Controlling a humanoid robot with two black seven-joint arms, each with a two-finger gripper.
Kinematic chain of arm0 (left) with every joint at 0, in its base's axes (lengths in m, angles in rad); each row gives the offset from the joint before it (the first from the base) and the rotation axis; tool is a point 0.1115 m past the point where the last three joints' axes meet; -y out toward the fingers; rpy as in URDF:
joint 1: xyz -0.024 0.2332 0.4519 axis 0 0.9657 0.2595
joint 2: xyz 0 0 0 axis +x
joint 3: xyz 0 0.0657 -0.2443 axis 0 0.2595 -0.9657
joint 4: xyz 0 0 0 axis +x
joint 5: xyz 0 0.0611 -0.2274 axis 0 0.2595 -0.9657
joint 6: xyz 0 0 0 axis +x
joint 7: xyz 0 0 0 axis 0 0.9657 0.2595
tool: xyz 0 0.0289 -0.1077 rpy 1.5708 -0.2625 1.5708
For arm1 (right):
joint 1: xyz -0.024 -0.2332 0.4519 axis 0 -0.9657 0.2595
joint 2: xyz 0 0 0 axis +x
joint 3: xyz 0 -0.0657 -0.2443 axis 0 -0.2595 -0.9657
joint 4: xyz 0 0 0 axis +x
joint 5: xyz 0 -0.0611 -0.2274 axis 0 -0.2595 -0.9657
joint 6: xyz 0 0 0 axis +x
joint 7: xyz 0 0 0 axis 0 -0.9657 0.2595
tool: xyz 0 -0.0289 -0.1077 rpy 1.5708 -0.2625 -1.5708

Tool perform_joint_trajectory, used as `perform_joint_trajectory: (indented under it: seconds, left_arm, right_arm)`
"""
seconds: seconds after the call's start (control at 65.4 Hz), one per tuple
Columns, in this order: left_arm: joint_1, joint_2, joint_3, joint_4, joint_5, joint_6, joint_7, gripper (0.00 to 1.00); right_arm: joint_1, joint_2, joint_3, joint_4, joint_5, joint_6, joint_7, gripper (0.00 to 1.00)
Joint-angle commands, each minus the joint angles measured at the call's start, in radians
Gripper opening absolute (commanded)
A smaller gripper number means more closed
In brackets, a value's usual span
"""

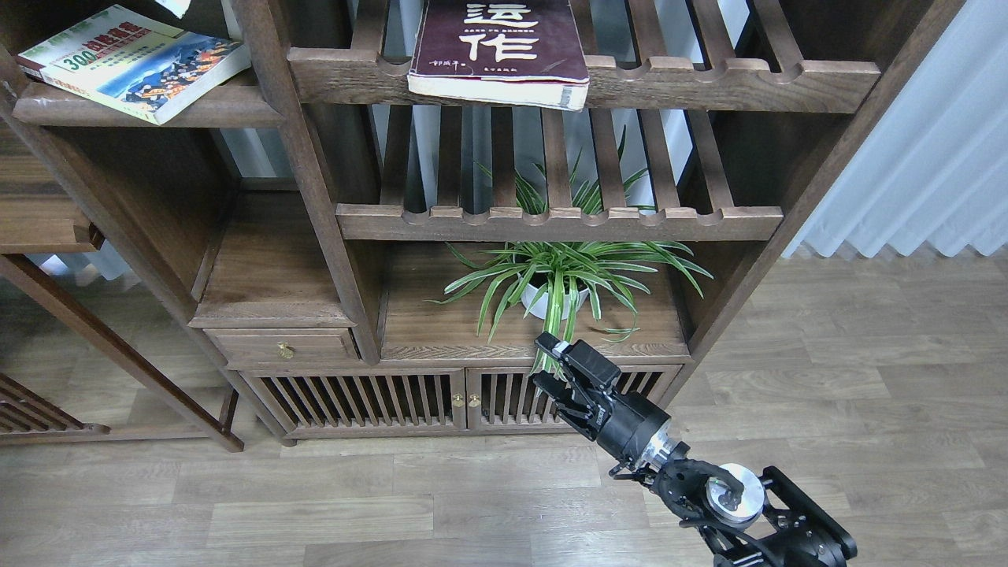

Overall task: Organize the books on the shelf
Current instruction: 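Place the yellow book on top of the blue book, release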

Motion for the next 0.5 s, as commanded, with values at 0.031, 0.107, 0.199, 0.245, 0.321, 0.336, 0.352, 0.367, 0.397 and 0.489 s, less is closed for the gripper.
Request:
perform_joint_trajectory:
  seconds: [0.031, 0.107, 0.199, 0.245, 0.321, 0.336, 0.352, 0.367, 0.397, 0.489]
  left_arm:
    - [0.006, 0.002, 0.012, -0.013, 0.000, 0.000, 0.000, 0.76]
    - [0.004, 0.005, 0.012, -0.015, 0.000, 0.000, 0.000, 0.80]
    - [0.003, 0.008, 0.014, -0.021, 0.000, 0.000, 0.000, 0.83]
    - [0.003, 0.008, 0.012, -0.032, -0.001, 0.000, 0.000, 0.85]
    - [0.003, 0.011, 0.012, -0.061, -0.001, 0.000, 0.000, 0.90]
    - [0.003, 0.012, 0.012, -0.071, -0.001, 0.000, 0.000, 0.92]
    - [0.003, 0.012, 0.012, -0.076, -0.001, 0.000, 0.000, 0.92]
    - [0.003, 0.012, 0.012, -0.082, -0.001, 0.000, 0.000, 0.94]
    - [0.003, 0.012, 0.014, -0.099, -0.001, 0.000, 0.000, 0.96]
    - [0.006, 0.014, 0.018, -0.154, -0.001, 0.000, 0.000, 0.99]
  right_arm:
    - [0.001, 0.000, 0.000, 0.000, -0.001, 0.000, 0.000, 0.93]
    - [0.001, 0.000, -0.002, 0.000, 0.000, 0.000, 0.000, 0.93]
    - [0.000, 0.000, -0.002, 0.000, -0.001, 0.000, 0.000, 0.93]
    - [0.000, 0.000, -0.002, 0.000, -0.001, 0.000, 0.000, 0.93]
    - [0.001, 0.000, -0.002, 0.000, -0.001, 0.000, 0.000, 0.93]
    - [0.001, 0.000, -0.002, 0.000, -0.001, 0.000, 0.000, 0.93]
    - [0.001, 0.000, -0.002, 0.000, -0.001, 0.000, 0.000, 0.93]
    - [0.001, 0.000, -0.002, 0.000, -0.001, 0.000, 0.000, 0.93]
    - [0.001, 0.000, -0.002, -0.001, -0.001, 0.000, 0.000, 0.93]
    - [0.000, 0.000, -0.002, -0.001, 0.000, 0.000, 0.000, 0.93]
